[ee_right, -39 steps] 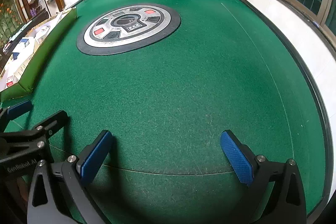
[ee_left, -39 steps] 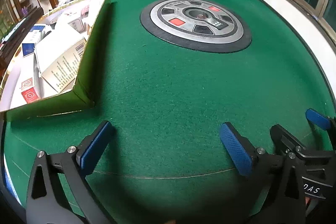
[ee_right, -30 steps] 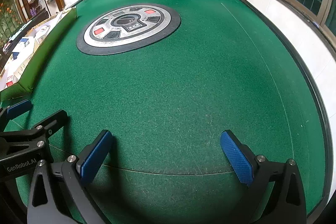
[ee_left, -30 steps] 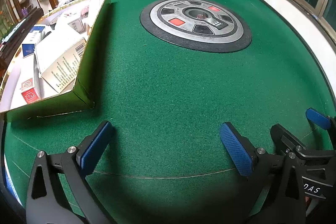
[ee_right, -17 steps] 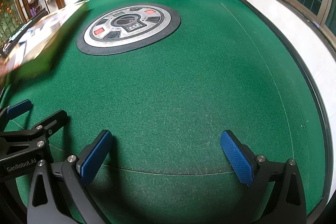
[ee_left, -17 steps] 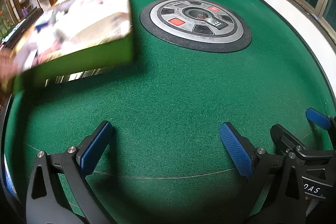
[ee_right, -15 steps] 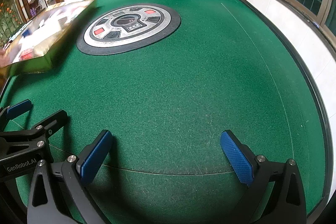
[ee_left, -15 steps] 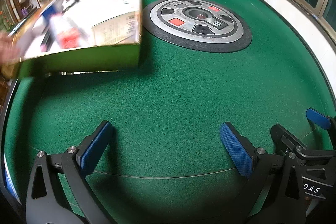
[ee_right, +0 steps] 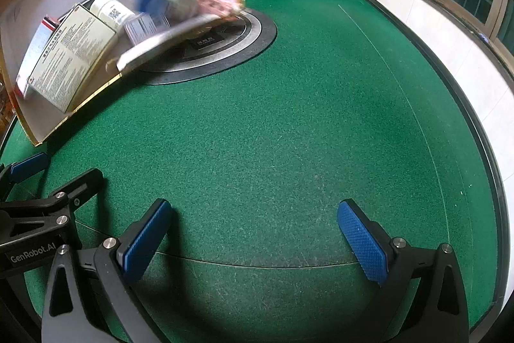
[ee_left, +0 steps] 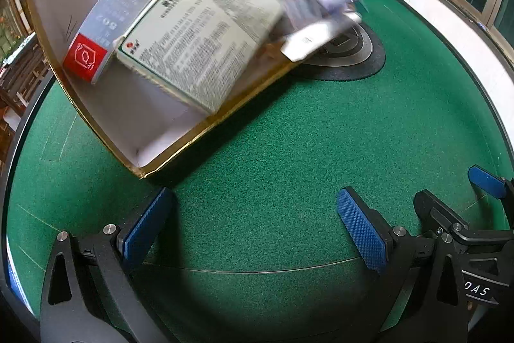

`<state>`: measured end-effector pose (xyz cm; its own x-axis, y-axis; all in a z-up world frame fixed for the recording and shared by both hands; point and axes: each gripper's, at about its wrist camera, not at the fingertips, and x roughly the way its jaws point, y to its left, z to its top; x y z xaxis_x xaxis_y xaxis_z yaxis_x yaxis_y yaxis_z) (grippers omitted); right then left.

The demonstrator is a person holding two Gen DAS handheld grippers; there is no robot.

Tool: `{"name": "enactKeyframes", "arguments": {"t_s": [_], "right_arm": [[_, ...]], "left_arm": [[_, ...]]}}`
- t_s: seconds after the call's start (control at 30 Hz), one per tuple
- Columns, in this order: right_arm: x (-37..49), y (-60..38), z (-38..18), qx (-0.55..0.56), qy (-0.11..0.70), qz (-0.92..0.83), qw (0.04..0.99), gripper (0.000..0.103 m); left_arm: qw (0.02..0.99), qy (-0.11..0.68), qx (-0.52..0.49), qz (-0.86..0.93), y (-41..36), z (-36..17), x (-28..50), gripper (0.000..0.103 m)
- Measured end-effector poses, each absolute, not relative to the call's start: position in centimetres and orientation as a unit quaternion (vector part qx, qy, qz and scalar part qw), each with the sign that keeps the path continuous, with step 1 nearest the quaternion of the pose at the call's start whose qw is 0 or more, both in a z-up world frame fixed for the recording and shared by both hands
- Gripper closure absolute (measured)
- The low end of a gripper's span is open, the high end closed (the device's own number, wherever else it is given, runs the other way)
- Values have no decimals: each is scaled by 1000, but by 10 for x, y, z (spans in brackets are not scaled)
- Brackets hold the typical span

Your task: Organize objects

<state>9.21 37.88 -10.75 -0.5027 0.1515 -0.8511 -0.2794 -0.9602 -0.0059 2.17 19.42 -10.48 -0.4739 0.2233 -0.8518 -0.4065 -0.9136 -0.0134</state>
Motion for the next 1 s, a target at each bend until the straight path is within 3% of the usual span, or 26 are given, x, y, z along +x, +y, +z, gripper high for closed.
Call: {"name": "enactKeyframes", "arguments": {"t_s": [1.0], "right_arm": [[92, 382, -107, -483, 66, 864, 124, 0]], "left_arm": [[184, 96, -479, 853, 196, -106, 20, 0]]}}
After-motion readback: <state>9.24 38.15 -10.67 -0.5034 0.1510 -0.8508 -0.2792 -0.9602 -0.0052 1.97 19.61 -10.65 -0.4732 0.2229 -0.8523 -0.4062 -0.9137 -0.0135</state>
